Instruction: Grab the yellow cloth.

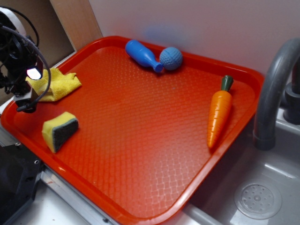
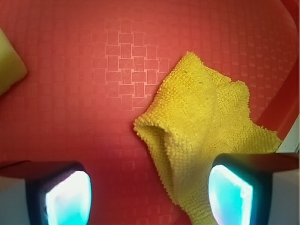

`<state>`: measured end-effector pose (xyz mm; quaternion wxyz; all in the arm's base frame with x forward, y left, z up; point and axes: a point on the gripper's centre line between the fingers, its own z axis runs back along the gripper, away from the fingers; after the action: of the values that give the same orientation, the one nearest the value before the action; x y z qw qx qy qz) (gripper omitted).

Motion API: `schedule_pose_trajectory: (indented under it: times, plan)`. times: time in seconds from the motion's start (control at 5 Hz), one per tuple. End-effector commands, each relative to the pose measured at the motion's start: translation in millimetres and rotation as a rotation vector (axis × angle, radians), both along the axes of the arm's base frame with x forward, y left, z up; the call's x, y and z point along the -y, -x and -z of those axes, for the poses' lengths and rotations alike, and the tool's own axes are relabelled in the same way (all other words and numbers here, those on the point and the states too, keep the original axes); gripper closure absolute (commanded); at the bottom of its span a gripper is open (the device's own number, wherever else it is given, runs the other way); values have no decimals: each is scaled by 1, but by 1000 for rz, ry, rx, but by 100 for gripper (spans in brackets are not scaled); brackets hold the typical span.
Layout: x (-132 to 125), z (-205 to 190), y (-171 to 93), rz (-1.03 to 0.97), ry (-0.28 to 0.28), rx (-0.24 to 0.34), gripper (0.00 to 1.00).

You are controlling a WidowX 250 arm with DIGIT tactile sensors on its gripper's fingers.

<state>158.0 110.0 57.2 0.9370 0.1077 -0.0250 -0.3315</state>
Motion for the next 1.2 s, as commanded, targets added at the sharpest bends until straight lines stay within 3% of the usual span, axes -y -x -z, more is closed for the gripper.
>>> schedule_pose_trajectory:
  times: [0.0, 0.2, 0.4, 0.6, 0.8, 1.0]
  plan:
    - [-21, 41, -56, -22, -81, -51, 0]
    - [-31, 36, -57, -73, -74, -37, 100]
    - [-33, 0, -60, -131, -59, -6, 100]
    - [-16, -50, -63, -287, -20, 75, 100]
    - [21, -99, -82, -426, 39, 16, 100]
    - [60, -120, -94, -537, 1, -42, 100]
